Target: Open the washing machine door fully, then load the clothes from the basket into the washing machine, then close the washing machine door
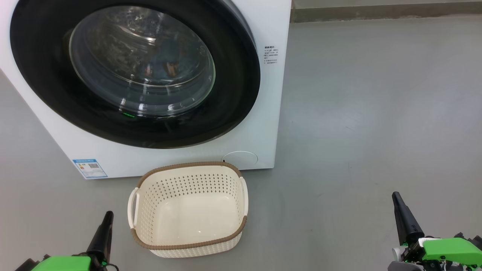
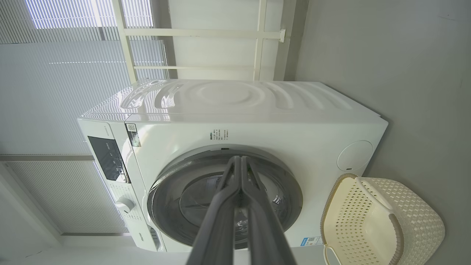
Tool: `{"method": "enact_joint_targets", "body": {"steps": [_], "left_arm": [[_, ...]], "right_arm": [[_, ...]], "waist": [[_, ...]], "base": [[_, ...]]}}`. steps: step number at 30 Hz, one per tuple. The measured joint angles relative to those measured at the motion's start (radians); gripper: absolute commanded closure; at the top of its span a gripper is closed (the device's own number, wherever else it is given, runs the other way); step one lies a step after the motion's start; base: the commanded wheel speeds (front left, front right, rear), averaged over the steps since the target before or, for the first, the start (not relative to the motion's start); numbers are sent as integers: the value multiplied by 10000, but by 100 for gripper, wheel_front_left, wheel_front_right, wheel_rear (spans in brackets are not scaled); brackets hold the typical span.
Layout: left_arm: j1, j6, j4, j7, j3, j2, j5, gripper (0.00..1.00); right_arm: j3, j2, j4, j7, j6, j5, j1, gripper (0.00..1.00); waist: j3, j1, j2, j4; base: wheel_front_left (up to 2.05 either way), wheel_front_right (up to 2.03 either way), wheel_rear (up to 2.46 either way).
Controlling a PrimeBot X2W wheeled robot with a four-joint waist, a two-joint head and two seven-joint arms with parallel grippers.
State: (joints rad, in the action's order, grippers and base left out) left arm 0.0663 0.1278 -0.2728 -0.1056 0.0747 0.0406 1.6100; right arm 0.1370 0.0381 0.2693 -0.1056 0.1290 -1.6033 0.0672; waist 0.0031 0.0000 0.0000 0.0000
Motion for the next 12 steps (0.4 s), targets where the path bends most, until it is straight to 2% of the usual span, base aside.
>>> {"method": "enact_joint_targets", "body": {"steps": [12], "left_arm": [[0, 0, 0, -2, 8, -2, -2, 100]], "right_arm": [[0, 0, 0, 0, 0, 0, 0, 100]], "waist": [[0, 0, 0, 0]], "base": [[0, 0, 0]]}}
